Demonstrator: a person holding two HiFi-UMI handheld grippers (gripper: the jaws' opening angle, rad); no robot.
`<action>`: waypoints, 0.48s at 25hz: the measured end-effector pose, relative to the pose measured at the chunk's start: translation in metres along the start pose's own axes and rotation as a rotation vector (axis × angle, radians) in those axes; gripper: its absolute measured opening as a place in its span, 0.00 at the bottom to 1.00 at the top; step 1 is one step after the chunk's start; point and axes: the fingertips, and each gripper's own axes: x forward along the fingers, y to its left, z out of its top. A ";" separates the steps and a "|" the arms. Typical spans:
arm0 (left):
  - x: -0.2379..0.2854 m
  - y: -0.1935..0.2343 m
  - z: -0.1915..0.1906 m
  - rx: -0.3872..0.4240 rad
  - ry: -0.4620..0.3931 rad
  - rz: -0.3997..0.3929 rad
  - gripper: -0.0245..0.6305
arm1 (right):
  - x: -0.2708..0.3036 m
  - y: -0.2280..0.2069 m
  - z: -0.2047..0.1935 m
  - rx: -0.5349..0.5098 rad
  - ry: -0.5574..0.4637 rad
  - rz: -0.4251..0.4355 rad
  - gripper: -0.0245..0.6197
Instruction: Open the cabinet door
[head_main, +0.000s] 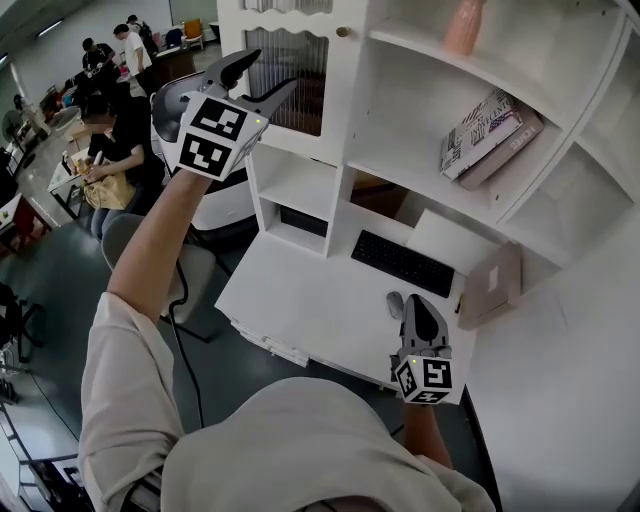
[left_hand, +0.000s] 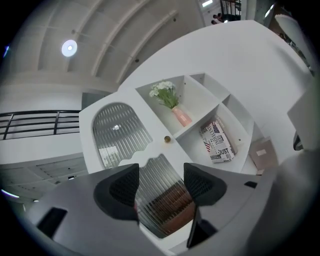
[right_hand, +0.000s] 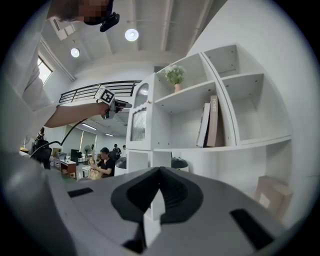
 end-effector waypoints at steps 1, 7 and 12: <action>0.005 -0.001 0.001 0.005 0.001 -0.006 0.46 | -0.001 -0.003 0.000 0.002 0.000 -0.009 0.04; 0.031 -0.010 0.015 0.037 -0.018 -0.032 0.45 | -0.009 -0.018 -0.002 0.008 0.000 -0.054 0.04; 0.053 -0.017 0.029 0.065 -0.033 -0.043 0.44 | -0.016 -0.030 -0.003 0.014 -0.002 -0.089 0.04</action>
